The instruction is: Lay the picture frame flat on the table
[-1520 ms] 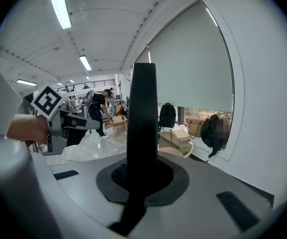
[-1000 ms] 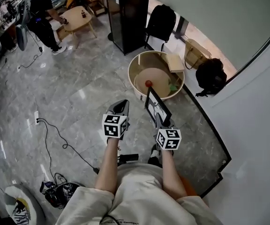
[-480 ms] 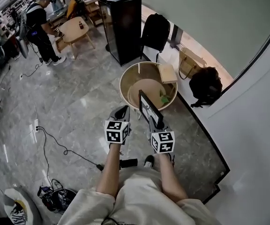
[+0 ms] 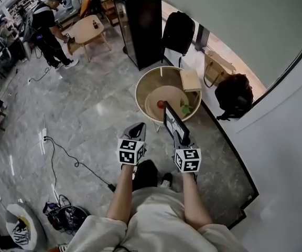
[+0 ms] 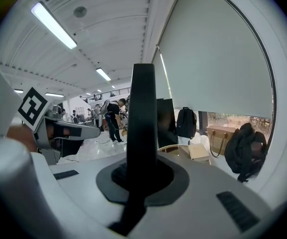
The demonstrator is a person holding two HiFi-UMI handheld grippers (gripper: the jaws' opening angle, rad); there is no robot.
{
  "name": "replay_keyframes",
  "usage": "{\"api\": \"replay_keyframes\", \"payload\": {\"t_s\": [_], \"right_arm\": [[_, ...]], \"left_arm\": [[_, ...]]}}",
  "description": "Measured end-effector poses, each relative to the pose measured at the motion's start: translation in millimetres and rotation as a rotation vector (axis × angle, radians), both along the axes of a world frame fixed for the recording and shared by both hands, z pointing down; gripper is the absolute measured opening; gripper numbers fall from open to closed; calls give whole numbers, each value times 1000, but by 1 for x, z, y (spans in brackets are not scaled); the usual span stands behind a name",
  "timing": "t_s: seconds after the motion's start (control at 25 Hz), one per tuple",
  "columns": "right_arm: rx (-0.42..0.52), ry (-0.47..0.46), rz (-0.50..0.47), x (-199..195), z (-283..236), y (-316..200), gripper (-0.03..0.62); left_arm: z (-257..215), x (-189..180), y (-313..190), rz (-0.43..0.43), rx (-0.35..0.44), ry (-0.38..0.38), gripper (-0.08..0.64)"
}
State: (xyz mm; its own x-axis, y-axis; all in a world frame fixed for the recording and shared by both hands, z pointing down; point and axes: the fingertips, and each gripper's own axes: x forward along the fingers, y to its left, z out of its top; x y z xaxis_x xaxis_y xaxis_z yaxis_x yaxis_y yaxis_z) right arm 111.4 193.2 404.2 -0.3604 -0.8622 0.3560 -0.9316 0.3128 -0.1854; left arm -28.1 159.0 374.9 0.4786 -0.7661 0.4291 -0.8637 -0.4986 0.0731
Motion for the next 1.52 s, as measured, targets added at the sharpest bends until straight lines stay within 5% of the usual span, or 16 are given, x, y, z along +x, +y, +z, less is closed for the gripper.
{"api": "replay_keyframes", "payload": {"t_s": [0.24,0.92,1.52], "right_arm": [[-24,54,-10,11,15,-16,40],[-92,51,-25,13,31,-171,40],[-156,48,16,-27,53,-320,40]], "left_arm": [[27,0,-23,-58,-69,110,21],[16,-16,-193,-101,-80,142,21],[23,-51,-357,-15,-104,101,21]]}}
